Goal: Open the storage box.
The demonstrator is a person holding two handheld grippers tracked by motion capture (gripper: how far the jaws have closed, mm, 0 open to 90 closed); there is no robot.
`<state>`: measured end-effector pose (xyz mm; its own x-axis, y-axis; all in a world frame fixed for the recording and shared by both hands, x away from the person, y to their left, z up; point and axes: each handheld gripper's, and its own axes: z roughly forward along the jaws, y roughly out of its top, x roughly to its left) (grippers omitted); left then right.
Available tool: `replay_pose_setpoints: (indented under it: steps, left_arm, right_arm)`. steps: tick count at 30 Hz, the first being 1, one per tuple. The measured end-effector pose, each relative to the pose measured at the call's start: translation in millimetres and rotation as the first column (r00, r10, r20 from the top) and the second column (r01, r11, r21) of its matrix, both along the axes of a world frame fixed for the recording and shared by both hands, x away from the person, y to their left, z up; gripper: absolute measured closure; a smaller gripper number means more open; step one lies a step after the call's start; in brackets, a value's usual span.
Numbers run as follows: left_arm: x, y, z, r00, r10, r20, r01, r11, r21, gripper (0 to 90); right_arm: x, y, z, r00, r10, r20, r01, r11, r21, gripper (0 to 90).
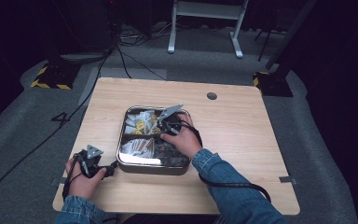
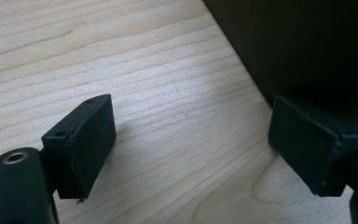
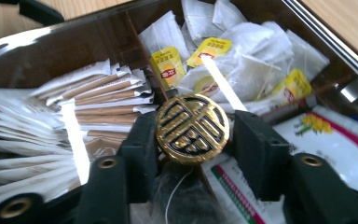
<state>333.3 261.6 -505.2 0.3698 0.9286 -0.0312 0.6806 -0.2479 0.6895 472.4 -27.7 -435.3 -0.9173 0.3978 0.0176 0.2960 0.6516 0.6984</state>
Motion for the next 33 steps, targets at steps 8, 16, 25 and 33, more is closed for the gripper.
replay_pose_setpoints:
  steps: [8, 16, 25, 33]
  left_arm:
    - [-0.1, -0.1, 0.0, 1.0, 0.0, 0.0, 0.0, 1.0, 0.001, 15.5]
    - [-0.1, -0.1, -0.1, 1.0, 0.0, 0.0, 0.0, 1.0, 0.0, 15.4]
    - [0.0, -0.1, 0.0, 1.0, 0.001, 0.0, -0.001, 1.0, 0.0, 15.5]
    - [0.0, 0.0, 0.0, 1.0, 0.0, 0.0, 0.0, 1.0, 0.0, 15.4]
  right_arm:
    - [-3.9, -1.8, -5.7, 0.9994, 0.008, 0.034, -0.009, 0.999, 0.045, 58.9]
    - [-5.3, -1.2, -6.0, 0.9993, -0.007, 0.036, 0.006, 0.999, 0.046, 58.9]
    - [-8.7, 0.4, -6.4, 0.9981, -0.053, 0.032, 0.051, 0.997, 0.053, 59.0]
    - [-8.7, 1.6, -3.8, 0.9977, -0.065, 0.019, 0.064, 0.997, 0.049, 59.1]
